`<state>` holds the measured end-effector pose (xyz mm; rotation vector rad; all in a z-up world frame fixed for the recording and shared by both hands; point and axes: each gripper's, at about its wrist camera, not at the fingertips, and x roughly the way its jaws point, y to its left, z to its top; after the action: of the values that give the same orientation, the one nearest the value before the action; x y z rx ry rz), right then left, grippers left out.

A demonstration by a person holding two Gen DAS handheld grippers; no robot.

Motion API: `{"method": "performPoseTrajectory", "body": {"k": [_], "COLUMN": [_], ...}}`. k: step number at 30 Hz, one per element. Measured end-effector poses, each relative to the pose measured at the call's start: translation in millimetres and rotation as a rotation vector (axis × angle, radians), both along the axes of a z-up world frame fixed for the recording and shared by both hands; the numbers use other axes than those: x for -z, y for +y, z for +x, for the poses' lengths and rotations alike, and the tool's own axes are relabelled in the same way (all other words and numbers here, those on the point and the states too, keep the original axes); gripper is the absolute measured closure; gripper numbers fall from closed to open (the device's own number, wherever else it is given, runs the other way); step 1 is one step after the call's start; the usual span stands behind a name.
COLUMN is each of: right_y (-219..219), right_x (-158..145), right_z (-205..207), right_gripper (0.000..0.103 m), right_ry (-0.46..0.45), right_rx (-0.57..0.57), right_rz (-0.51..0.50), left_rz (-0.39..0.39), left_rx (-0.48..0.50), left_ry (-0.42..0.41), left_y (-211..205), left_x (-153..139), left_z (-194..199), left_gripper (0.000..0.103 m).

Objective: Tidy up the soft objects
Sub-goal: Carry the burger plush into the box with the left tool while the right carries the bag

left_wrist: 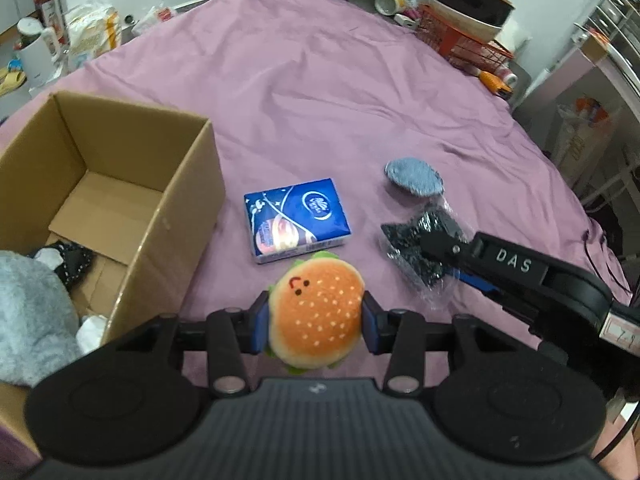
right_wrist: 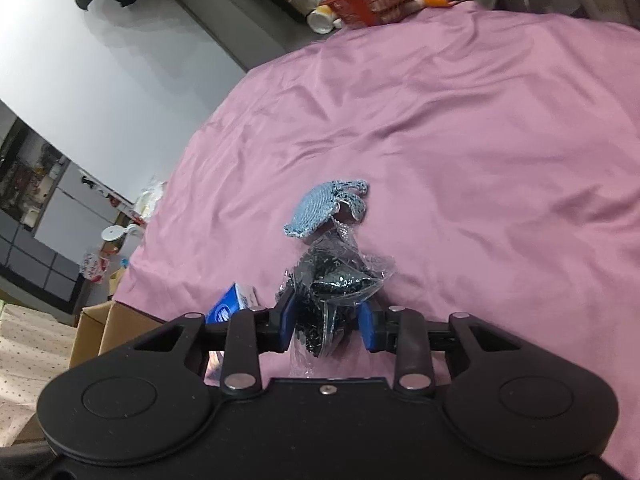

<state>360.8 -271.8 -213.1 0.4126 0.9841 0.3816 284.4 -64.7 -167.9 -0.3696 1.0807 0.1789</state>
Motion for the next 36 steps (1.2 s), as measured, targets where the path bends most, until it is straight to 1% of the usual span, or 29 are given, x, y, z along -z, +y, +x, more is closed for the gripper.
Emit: {"method": "performPoseTrajectory", "body": {"k": [2,6,10,15,18,23,25,31,34,36], "right_y": [-3.8,-9.3,-15.3,-13.0,-12.6,-6.4,-4.0,10.6,21.3,25.7], "right_x": [-5.5,-23.1,-40.1,-58.0,-68.0,-81.4,-87.2,-103.7,-112.7,-117.1], "right_z": [-8.4,-24.1,-41.3,-60.6,-71.2,-87.4,-93.1,-105.0,-111.0,-113.6], "right_gripper": [0.071,0.071,0.071,0.071,0.071,0.071,0.071,0.071,0.071,0.071], "right_ry": [-0.01,-0.048,-0.069,-0.106,-0.117,-0.136,-0.145,-0.171,-0.2,-0.209], "right_rx": [0.017,0.033,0.058,0.05,0.059,0.065,0.065,0.051,0.043,0.039], "right_rz": [-0.018,-0.071,-0.084,-0.102,-0.095,-0.109,-0.099,-0.105,-0.139,-0.136], "left_rz": [0.009,0.015,0.007,0.001,0.006,0.006,0.007,0.011,0.025,0.021], "left_rx": [0.027,0.049,0.052,0.076,0.079,0.074,0.07,0.046,0.056,0.054], "left_ry": [-0.003,-0.017,-0.035,-0.081,-0.099,-0.128,-0.141,-0.161,-0.176,-0.185], "left_y": [-2.7,-1.5,2.4,6.7,11.1,22.6,28.5,49.3,57.9,64.3], "left_x": [-5.5,-18.0,-29.5,-46.9,-56.9,-73.4,-79.5,-92.3,-99.2,-102.7], "left_z": [-2.7,-8.9,-16.4,-27.3,-32.3,-43.6,-48.4,-58.0,-61.5,-63.1], "left_gripper": [0.059,0.059,0.059,0.059,0.059,0.059,0.059,0.059,0.059,0.059]}}
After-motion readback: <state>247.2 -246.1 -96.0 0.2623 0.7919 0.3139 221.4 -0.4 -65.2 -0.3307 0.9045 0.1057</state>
